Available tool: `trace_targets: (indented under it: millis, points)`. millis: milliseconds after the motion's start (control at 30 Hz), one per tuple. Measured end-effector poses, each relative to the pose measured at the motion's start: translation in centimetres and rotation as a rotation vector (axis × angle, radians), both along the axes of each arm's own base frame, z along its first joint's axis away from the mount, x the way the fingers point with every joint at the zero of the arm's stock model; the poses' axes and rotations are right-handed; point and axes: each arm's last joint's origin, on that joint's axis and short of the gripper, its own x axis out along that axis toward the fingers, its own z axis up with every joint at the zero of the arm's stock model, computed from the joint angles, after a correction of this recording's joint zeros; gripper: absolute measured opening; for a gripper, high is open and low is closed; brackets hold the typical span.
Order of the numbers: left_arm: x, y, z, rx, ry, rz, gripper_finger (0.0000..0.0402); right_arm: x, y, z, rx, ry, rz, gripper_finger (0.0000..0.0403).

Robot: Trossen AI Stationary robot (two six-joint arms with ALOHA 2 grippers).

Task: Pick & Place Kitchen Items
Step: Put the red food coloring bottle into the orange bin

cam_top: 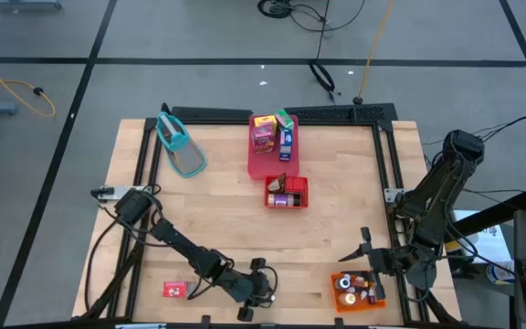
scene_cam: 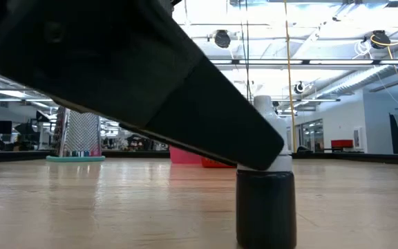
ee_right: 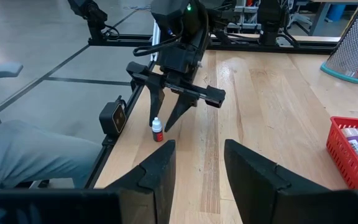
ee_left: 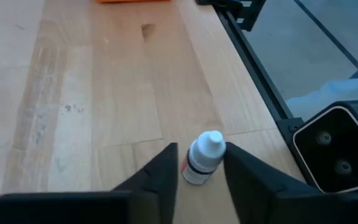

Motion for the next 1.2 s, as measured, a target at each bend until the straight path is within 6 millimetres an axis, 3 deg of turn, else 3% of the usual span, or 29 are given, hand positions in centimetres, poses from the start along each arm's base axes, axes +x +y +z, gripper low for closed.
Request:
trace_targets:
  millis: [200, 367, 933, 1200]
  points:
    - [0.01, -0.02, 0.02, -0.001, -0.001, -0.017, 0.0045, 0.0, 0.0, 0.0, 0.0, 0.0, 0.0, 0.0128]
    - [0.09, -0.1, 0.26, 0.006, -0.023, -0.034, 0.0002, 0.0, 0.0, 0.0, 0.0, 0.0, 0.0, 0.0128]
    - [0.23, 0.2, 0.19, 0.004, -0.021, 0.002, 0.0002, 0.0, -0.01, -0.03, 0.006, 0.002, -0.002, 0.0128]
    - [0.61, -0.01, 0.94, -0.037, -0.1, -0.002, 0.0016, 0.16, 0.29, -0.58, -0.012, 0.015, -0.005, 0.0128]
